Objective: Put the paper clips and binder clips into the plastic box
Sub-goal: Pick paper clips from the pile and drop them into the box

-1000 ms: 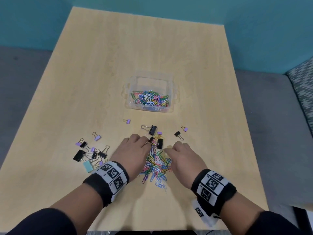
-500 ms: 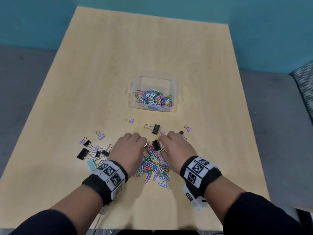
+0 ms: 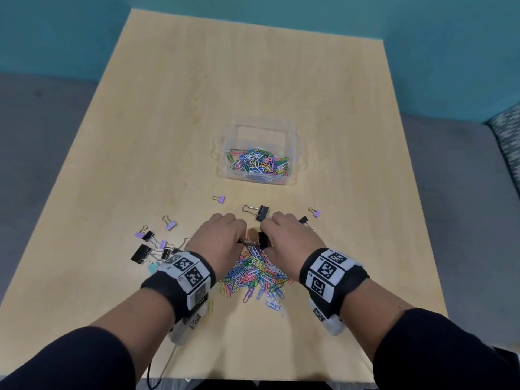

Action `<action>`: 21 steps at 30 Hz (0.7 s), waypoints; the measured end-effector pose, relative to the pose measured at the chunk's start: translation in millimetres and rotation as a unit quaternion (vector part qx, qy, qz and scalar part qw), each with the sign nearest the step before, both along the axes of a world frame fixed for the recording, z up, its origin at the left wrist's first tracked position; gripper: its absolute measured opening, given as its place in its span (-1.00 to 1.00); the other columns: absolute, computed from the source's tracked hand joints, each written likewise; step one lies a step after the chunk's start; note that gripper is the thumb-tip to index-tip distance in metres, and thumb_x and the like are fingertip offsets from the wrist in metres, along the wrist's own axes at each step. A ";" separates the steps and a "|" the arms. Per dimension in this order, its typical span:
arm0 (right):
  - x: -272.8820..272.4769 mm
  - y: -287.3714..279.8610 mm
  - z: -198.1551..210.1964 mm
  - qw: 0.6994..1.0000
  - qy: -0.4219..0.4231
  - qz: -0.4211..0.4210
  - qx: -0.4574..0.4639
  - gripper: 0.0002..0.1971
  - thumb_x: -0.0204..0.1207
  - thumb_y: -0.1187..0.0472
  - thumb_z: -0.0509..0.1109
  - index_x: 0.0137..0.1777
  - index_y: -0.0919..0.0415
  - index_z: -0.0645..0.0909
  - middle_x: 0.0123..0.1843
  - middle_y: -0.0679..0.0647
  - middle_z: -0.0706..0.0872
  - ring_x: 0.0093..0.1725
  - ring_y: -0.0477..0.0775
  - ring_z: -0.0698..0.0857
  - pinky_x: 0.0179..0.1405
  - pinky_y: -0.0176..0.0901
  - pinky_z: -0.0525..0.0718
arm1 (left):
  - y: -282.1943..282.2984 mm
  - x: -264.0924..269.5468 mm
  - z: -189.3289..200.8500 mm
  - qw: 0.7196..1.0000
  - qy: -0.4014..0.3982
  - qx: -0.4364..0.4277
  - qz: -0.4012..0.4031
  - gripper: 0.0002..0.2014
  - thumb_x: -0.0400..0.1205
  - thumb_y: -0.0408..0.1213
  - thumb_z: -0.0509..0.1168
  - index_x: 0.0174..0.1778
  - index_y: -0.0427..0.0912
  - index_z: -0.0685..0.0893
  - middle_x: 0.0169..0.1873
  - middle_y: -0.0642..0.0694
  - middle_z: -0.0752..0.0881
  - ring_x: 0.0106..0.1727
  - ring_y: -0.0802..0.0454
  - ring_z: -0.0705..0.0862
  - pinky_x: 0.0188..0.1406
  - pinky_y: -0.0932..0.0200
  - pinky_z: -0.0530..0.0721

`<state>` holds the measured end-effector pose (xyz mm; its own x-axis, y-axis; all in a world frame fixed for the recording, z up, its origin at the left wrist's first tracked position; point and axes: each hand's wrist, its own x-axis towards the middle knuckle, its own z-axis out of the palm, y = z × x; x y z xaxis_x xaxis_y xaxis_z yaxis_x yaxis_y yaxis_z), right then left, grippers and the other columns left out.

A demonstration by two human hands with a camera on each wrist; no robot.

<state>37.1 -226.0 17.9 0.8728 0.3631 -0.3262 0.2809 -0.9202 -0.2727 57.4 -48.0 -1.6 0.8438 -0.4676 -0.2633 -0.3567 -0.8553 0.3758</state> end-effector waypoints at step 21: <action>-27.3 -67.5 9.2 0.980 0.064 -0.181 -0.044 -0.79 0.42 0.01 0.28 0.00 0.04 0.47 -0.04 -0.04 0.53 -0.01 0.10 0.54 -0.16 0.01 0.61 | 46.2 18.9 5.2 0.985 -0.053 -0.026 0.165 -0.90 0.53 -0.33 0.29 -0.08 -0.14 0.65 -0.18 -0.11 0.63 -0.15 -0.18 0.58 -0.27 0.01 0.58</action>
